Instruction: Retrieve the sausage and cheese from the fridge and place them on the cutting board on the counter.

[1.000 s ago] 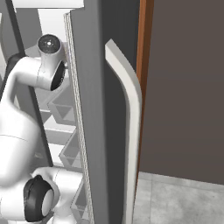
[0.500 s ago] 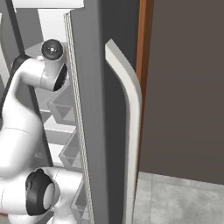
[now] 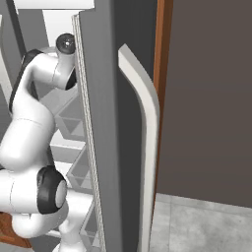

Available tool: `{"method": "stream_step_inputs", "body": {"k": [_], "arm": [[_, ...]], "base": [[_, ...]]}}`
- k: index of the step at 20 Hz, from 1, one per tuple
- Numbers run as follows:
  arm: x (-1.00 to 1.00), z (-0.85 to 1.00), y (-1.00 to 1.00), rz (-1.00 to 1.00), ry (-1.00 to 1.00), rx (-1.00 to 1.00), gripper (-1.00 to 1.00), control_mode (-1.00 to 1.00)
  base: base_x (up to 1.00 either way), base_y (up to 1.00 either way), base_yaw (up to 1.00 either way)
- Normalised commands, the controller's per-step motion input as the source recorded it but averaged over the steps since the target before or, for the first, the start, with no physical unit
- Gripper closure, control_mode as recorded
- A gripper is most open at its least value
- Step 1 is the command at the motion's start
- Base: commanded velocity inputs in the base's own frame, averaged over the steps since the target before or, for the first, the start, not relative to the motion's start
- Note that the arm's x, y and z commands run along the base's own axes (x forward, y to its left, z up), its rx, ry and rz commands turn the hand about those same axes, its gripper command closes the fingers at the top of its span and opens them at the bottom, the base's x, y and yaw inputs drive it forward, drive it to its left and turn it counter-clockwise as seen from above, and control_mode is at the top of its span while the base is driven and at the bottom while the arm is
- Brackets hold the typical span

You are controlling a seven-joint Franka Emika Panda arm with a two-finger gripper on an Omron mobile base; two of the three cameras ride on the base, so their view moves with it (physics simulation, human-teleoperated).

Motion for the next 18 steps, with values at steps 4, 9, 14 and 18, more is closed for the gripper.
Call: {"method": "stream_step_inputs", "body": {"k": [4,9,14,18], "arm": [[0.34,0.14,0.02,0.0,0.08,0.13,-1.0,-1.0],[0.27,-0.06,0.11,0.0,0.0,0.05,-1.0,-1.0],[0.26,-0.22,0.17,0.0,-0.01,0.0,-1.0,-1.0],[0.34,-0.12,0.18,0.01,-0.01,0.01,-1.0,-1.0]], "base": [[0.0,0.0,0.0],[0.0,0.0,0.0],[0.0,0.0,0.0],[0.0,0.0,0.0]]}}
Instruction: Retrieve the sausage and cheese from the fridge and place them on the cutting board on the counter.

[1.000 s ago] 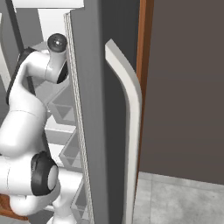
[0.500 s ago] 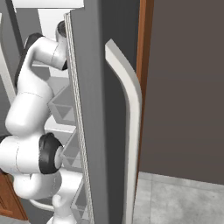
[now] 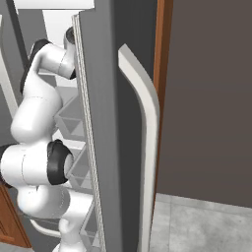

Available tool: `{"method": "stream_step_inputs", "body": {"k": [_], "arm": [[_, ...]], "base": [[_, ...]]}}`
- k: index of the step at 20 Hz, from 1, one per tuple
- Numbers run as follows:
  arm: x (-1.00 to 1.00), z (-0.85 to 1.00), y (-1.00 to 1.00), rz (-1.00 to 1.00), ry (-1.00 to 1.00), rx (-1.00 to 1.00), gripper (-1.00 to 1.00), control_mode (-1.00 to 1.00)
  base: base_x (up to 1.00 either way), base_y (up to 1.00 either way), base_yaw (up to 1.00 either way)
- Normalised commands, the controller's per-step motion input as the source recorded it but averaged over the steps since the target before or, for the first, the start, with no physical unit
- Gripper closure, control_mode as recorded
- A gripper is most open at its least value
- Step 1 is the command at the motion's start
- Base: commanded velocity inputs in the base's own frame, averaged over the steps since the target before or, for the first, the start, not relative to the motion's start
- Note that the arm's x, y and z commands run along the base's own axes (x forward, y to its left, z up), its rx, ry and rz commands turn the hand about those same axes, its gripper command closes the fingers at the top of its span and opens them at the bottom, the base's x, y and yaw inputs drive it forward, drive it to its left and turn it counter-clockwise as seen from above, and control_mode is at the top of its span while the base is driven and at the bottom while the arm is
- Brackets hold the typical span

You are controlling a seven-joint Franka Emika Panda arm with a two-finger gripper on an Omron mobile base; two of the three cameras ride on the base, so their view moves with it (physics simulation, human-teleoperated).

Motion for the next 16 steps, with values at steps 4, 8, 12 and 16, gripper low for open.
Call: {"method": "stream_step_inputs", "body": {"k": [4,8,12,16], "arm": [[0.39,0.02,0.11,0.06,0.0,0.08,-1.0,-1.0],[0.34,0.0,0.2,0.07,0.02,0.05,-1.0,-1.0],[0.37,0.0,0.25,0.1,0.02,0.0,-1.0,-1.0],[0.38,-0.01,0.15,0.06,0.0,0.0,-1.0,-1.0]], "base": [[0.0,0.0,0.0],[0.0,0.0,0.0],[0.0,0.0,0.0],[0.0,0.0,0.0]]}}
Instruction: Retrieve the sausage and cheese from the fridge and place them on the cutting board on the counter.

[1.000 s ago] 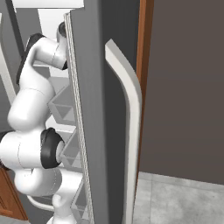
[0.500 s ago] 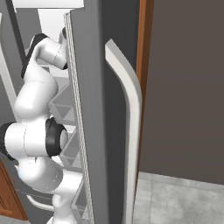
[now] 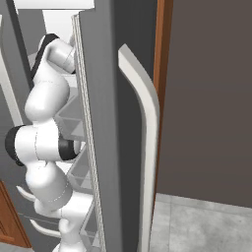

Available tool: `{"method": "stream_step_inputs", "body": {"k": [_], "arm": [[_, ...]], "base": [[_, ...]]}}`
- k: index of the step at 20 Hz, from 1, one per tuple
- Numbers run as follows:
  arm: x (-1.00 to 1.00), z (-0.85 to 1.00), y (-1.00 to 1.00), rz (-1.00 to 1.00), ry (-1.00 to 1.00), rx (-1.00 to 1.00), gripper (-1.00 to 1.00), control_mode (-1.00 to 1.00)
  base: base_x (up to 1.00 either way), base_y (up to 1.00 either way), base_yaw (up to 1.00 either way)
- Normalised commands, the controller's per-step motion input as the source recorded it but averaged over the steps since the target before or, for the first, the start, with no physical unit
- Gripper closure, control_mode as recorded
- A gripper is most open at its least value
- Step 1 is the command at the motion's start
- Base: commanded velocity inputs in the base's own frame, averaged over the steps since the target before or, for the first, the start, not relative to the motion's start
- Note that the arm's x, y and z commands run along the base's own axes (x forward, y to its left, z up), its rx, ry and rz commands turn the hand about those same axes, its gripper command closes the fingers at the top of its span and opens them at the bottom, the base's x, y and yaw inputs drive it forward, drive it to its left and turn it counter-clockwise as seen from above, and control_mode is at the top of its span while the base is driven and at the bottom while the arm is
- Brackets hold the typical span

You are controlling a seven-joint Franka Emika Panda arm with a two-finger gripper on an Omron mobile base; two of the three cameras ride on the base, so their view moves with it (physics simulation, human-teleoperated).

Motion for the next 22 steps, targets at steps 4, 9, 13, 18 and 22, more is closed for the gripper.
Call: {"method": "stream_step_inputs", "body": {"k": [4,9,13,18,22], "arm": [[0.37,-0.1,0.11,0.01,0.0,-0.01,-1.0,-1.0],[0.32,-0.19,0.11,0.0,0.0,-0.04,-1.0,-1.0],[0.09,-0.05,0.15,0.0,0.0,-0.04,-1.0,-1.0],[-0.09,0.0,0.1,0.0,0.0,-0.02,-1.0,-1.0],[-0.27,0.0,0.01,0.0,0.0,0.0,-1.0,-1.0]], "base": [[0.0,0.0,0.0],[0.0,0.0,0.0],[0.0,0.0,0.0],[0.0,0.0,0.0],[0.0,0.0,0.0]]}}
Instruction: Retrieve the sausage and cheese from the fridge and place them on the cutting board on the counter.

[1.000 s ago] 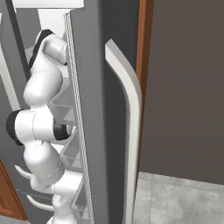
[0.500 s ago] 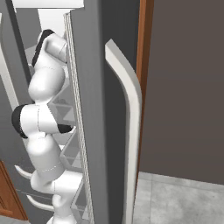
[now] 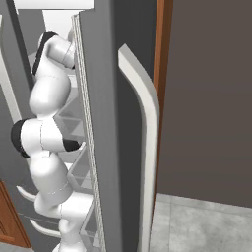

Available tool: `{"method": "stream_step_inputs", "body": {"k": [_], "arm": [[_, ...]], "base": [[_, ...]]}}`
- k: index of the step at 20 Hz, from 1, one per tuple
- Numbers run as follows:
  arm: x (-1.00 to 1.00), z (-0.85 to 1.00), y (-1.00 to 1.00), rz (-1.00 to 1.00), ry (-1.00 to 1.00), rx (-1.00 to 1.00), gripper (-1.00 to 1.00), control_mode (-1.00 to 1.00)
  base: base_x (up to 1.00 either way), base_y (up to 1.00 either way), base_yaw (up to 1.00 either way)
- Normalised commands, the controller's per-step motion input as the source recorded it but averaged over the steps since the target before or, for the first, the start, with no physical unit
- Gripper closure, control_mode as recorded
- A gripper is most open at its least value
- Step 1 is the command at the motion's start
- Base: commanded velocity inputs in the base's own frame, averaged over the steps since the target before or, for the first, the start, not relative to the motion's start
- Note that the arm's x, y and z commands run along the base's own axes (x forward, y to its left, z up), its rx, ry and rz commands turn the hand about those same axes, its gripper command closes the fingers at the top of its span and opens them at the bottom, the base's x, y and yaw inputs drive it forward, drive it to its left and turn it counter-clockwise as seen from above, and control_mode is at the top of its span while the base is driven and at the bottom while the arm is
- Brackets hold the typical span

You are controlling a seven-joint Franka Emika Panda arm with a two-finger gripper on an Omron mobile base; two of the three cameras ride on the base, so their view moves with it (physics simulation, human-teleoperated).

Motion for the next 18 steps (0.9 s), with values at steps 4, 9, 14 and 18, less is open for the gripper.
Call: {"method": "stream_step_inputs", "body": {"k": [4,9,14,18], "arm": [[-0.33,0.0,-0.01,0.0,0.0,0.0,-1.0,-1.0],[-0.25,0.0,-0.04,0.0,-0.01,0.0,-1.0,-1.0],[-0.24,-0.1,0.0,0.0,-0.01,-0.04,-1.0,-1.0],[0.0,-0.07,-0.02,0.0,-0.01,-0.08,-1.0,-1.0]], "base": [[0.0,0.0,0.0],[0.0,0.0,0.0],[0.0,0.0,0.0],[0.0,0.0,0.0]]}}
